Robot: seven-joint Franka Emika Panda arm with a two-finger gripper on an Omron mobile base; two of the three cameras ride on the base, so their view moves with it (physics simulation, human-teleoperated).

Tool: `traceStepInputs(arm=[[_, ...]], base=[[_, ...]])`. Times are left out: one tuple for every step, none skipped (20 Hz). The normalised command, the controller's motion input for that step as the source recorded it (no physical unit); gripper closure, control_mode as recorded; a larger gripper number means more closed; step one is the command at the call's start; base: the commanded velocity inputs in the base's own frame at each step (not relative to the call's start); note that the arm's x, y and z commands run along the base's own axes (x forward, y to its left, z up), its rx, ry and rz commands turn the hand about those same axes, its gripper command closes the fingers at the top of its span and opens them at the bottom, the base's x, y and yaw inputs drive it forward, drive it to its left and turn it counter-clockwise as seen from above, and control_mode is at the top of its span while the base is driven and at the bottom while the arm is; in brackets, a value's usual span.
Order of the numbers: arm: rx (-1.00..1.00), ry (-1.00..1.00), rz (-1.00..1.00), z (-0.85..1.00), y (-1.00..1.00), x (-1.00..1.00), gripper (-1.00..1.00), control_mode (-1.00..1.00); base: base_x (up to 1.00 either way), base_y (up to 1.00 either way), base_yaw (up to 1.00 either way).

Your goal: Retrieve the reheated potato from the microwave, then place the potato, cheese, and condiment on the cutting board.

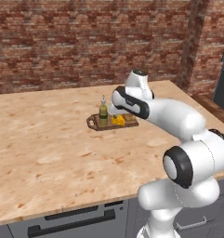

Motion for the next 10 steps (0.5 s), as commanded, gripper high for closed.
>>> traceStepInputs(arm=[[-0.02,0.13,0.13,0.27,-0.17,-0.61,-1.0,-1.0],[-0.02,0.12,0.13,0.28,-0.17,-0.6,-1.0,-1.0],[-0.01,0.09,0.12,0.27,-0.18,-0.62,-1.0,-1.0],[-0.01,0.07,0.12,0.27,-0.18,-0.63,-1.0,-1.0],[0.0,0.07,0.11,0.26,-0.19,-0.63,-1.0,-1.0],[0.0,0.06,0.12,0.26,-0.2,-0.64,-1.0,-1.0],[0.0,0.04,0.1,0.25,-0.19,-0.65,-1.0,-1.0],[-0.01,0.04,0.11,0.24,-0.18,-0.65,-1.0,-1.0],[-0.01,0.03,0.09,0.24,-0.17,-0.65,-1.0,-1.0],[0.0,0.01,0.09,0.25,-0.18,-0.66,-1.0,-1.0]], base=[[0.0,0.0,0.0],[0.0,0.0,0.0],[0.0,0.0,0.0],[0.0,0.0,0.0],[0.0,0.0,0.0],[0.0,0.0,0.0],[0.0,0.0,0.0],[0.0,0.0,0.0],[0.0,0.0,0.0],[0.0,0.0,0.0]])
